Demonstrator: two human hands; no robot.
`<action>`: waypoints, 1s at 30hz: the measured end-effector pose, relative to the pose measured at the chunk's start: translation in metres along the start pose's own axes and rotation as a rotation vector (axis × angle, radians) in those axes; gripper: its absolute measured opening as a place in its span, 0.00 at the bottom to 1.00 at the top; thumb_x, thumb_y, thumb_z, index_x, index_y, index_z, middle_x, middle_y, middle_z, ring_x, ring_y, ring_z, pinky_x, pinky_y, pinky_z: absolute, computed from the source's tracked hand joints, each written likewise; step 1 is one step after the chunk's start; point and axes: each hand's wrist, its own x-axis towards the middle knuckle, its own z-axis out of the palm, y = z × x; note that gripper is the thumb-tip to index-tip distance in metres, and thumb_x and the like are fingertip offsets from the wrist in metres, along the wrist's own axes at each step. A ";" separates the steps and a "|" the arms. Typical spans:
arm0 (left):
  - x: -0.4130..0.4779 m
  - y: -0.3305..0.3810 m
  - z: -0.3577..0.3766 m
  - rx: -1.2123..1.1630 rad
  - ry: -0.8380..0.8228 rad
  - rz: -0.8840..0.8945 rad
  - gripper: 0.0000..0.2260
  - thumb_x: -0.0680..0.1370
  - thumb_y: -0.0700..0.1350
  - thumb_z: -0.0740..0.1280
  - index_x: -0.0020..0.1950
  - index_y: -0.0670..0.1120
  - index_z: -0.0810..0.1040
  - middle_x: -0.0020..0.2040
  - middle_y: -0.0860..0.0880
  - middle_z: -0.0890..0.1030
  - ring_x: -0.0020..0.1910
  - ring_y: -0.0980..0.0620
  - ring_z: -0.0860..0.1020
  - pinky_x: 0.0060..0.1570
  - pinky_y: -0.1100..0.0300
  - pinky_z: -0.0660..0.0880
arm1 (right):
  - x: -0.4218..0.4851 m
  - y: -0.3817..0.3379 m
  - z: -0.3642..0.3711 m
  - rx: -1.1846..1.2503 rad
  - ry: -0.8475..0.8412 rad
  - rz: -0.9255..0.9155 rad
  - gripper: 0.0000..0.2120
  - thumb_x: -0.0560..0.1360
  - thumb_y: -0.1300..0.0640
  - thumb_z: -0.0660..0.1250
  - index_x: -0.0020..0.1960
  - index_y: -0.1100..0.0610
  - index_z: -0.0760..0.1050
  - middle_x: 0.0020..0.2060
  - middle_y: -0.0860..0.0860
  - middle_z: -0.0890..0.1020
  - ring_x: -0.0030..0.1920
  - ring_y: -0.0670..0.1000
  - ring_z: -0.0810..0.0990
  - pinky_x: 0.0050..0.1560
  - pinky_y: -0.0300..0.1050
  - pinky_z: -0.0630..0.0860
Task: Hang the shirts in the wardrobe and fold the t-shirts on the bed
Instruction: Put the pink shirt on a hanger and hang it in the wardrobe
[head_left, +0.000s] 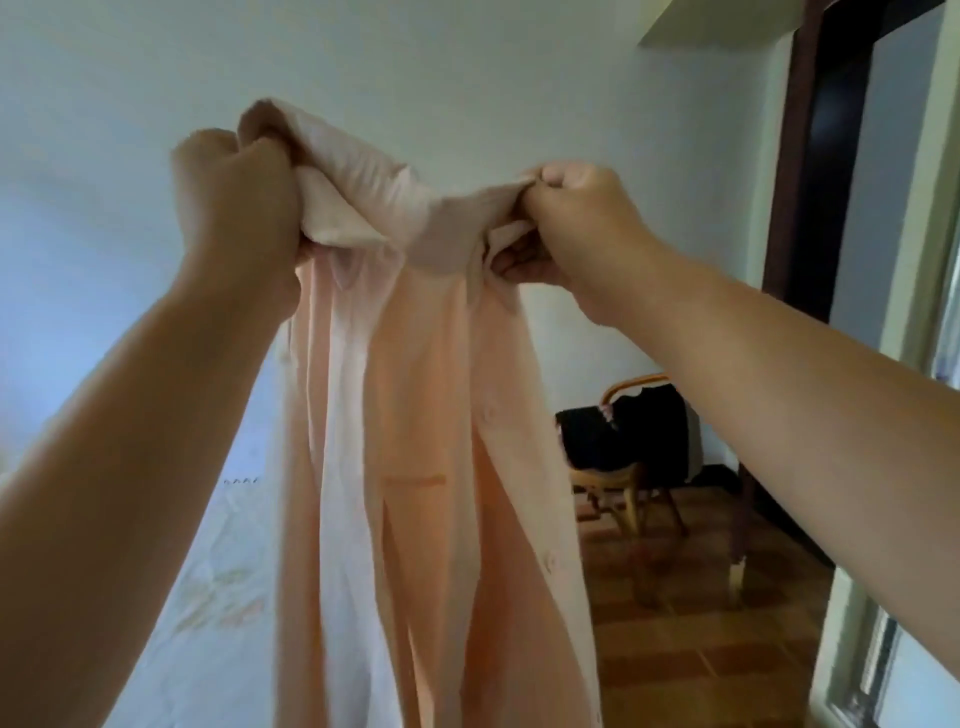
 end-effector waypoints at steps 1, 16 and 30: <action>-0.004 -0.011 -0.007 0.047 0.024 0.000 0.16 0.75 0.39 0.62 0.29 0.48 0.63 0.30 0.51 0.66 0.30 0.55 0.69 0.31 0.58 0.65 | -0.010 0.012 0.011 0.011 -0.074 0.052 0.14 0.74 0.71 0.52 0.37 0.59 0.71 0.22 0.53 0.76 0.20 0.48 0.75 0.23 0.38 0.75; -0.169 -0.190 -0.116 0.693 -0.359 -0.441 0.12 0.79 0.42 0.59 0.38 0.41 0.74 0.34 0.45 0.76 0.35 0.48 0.73 0.35 0.56 0.68 | -0.178 0.221 0.090 -0.159 -0.608 0.638 0.14 0.76 0.67 0.54 0.43 0.54 0.75 0.32 0.55 0.79 0.29 0.49 0.78 0.34 0.43 0.76; -0.297 -0.269 -0.178 0.870 -0.504 -0.755 0.08 0.79 0.40 0.59 0.42 0.44 0.75 0.36 0.54 0.76 0.37 0.53 0.74 0.33 0.68 0.65 | -0.297 0.325 0.048 -0.200 -0.675 1.081 0.18 0.76 0.65 0.63 0.65 0.58 0.72 0.53 0.55 0.79 0.46 0.44 0.78 0.38 0.32 0.76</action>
